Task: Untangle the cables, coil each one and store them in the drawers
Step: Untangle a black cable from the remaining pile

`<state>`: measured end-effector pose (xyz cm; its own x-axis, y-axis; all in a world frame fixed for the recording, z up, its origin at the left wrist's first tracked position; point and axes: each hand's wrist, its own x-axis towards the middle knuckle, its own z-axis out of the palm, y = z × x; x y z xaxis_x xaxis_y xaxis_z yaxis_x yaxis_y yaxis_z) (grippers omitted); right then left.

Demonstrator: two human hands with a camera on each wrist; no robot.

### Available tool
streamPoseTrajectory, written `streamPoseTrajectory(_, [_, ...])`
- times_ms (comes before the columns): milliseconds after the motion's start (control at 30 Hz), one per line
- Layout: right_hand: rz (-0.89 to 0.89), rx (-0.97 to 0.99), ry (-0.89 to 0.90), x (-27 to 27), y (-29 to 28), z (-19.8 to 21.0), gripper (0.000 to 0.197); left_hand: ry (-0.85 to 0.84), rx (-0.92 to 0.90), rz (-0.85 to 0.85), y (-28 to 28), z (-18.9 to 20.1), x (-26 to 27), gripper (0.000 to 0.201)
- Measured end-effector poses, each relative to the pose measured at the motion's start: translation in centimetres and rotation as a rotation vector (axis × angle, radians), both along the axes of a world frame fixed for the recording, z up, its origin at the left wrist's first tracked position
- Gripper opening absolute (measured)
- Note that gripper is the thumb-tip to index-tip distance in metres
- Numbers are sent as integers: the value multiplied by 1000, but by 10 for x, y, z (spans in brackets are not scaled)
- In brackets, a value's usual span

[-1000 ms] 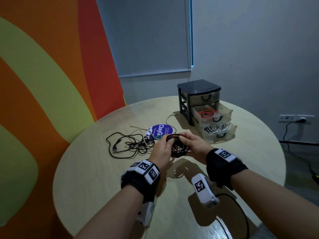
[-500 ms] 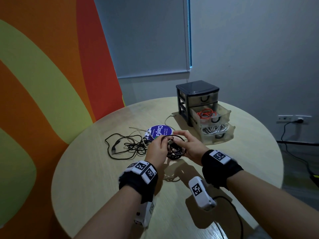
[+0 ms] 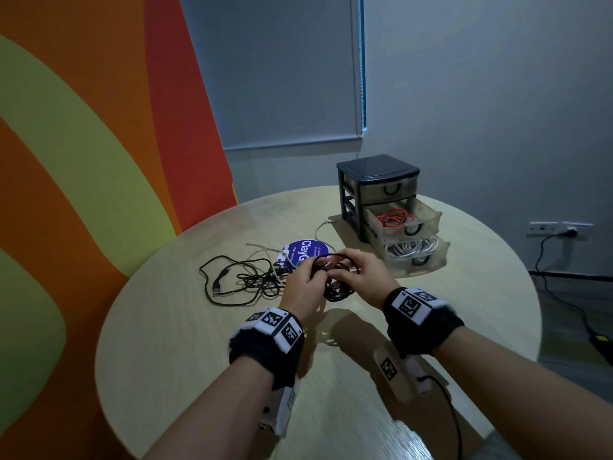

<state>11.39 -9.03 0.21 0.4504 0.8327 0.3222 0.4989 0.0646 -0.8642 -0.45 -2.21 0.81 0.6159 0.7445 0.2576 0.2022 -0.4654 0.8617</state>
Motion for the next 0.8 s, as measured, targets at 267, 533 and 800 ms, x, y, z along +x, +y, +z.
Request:
streamPoseTrajectory(267, [53,-82,-27,-3,0,4,22,44,71,4,-2,-2,-1,30])
streamPoseTrajectory(533, [80,-55,278,2,-3,1,11,97,43,111,5,-3,2,35])
streamPoseTrajectory(800, [85,-28,581,4,-5,-2,18,46,-62,33,6,-9,4,36])
